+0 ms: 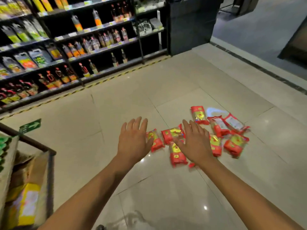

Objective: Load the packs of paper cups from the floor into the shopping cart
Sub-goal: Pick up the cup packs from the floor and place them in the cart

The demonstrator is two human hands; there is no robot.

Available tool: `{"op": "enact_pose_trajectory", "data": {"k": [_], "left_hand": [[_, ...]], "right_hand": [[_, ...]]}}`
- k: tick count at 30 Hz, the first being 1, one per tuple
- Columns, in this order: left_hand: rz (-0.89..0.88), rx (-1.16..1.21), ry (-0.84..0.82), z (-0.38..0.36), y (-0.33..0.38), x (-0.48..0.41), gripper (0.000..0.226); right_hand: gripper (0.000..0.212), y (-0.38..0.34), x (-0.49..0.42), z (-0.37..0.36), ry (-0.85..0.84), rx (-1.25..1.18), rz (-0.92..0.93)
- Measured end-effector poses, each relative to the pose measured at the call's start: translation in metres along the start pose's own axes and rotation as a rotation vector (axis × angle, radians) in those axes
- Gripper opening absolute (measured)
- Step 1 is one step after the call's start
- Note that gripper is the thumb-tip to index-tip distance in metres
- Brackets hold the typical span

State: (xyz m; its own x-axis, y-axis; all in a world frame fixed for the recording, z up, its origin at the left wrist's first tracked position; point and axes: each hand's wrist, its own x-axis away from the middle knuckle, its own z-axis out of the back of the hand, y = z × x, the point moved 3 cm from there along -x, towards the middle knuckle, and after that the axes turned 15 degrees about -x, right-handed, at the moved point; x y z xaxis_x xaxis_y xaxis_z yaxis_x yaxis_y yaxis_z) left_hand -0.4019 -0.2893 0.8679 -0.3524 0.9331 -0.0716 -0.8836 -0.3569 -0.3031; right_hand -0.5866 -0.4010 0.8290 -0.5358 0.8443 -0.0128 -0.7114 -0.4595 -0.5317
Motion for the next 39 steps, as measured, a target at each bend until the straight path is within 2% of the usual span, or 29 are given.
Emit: {"op": "enact_pose_trajectory", "data": {"k": [4,8,11,17,22,25,31,34,36,39], "left_hand": [[-0.065,-0.016,-0.061,-0.049,-0.020,-0.045,0.075],[-0.116,0.000,-0.083,-0.113,-0.041,-0.114,0.075],[-0.185,0.016,-0.165,-0.161,-0.051,-0.171,0.074],[-0.297,0.017,-0.229,-0.256,-0.049,-0.272,0.074],[-0.370,0.062,-0.270,-0.384,-0.010,-0.321,0.071],[-0.362,0.075,-0.352,-0.482,0.019,-0.335,0.074],[-0.174,0.179,-0.638,-0.702,0.080,-0.353,0.075],[-0.094,0.252,-0.826,-0.804,0.107,-0.353,0.077],[0.135,0.447,-0.926,-0.871,0.115,-0.354,0.093],[0.538,0.822,-0.928,-0.958,0.123,-0.354,0.109]], "right_hand": [[0.084,0.003,-0.053,-0.033,-0.080,0.034,-0.059],[0.082,0.008,-0.117,-0.076,-0.093,0.051,-0.123],[0.083,0.019,-0.164,-0.109,-0.136,0.082,-0.224],[0.083,0.050,-0.249,-0.177,-0.185,0.136,-0.303],[0.081,0.128,-0.300,-0.276,-0.167,0.126,-0.327],[0.080,0.197,-0.318,-0.361,-0.241,0.115,-0.395],[0.082,0.357,-0.327,-0.539,-0.409,0.075,-0.587],[0.085,0.427,-0.327,-0.611,-0.429,-0.065,-0.728],[0.086,0.470,-0.329,-0.652,-0.401,-0.188,-0.837],[0.082,0.521,-0.331,-0.694,-0.358,-0.334,-0.961]]}}
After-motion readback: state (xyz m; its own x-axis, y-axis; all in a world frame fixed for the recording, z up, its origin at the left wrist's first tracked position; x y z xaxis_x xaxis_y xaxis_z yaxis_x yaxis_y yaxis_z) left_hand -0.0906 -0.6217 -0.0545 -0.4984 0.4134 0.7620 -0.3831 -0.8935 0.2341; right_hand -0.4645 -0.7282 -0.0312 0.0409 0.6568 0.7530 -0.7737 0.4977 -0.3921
